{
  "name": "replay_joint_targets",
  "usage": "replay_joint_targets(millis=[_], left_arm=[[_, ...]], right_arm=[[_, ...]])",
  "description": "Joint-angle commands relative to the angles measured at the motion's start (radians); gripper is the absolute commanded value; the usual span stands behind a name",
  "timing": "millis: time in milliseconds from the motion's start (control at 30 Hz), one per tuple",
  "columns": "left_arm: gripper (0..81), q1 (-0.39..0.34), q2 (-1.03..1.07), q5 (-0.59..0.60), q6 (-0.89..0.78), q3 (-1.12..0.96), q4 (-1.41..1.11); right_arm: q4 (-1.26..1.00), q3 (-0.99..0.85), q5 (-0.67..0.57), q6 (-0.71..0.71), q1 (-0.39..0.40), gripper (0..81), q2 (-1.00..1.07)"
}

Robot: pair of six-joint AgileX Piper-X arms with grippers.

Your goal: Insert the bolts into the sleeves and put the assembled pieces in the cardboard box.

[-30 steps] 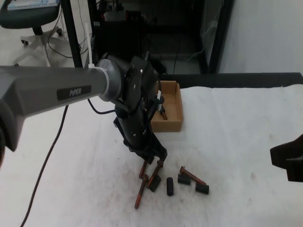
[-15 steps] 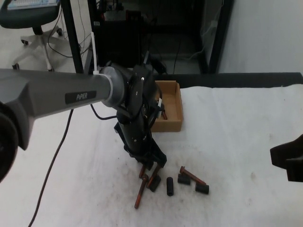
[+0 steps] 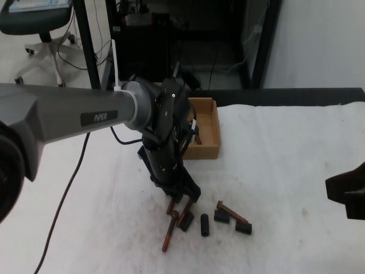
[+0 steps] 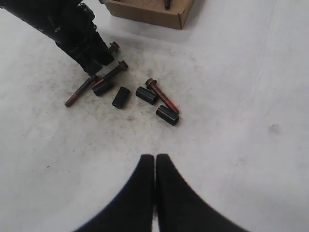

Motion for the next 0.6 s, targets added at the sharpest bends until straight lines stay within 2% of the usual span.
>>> replay_joint_targets(millis=[0, 33, 300, 567], left_arm=[[8.3, -0.002, 0.022, -0.018, -0.001, -0.001, -0.024], [0.4, -0.002, 0.022, -0.018, -0.001, -0.001, -0.024], [0.2, -0.002, 0.002, -0.018, -0.081, -0.001, -0.034], [0.2, 0.017, -0.172, -0.018, -0.067, -0.001, -0.044]], right_arm=[[0.002, -0.002, -0.007, -0.009, -0.004, 0.8, -0.002], [0.002, -0.002, -0.007, -0.009, -0.004, 0.8, -0.002], [0.002, 0.049, -0.007, -0.009, -0.004, 0.8, -0.002], [-0.011, 0.113, -0.007, -0.012, -0.004, 0.8, -0.002]])
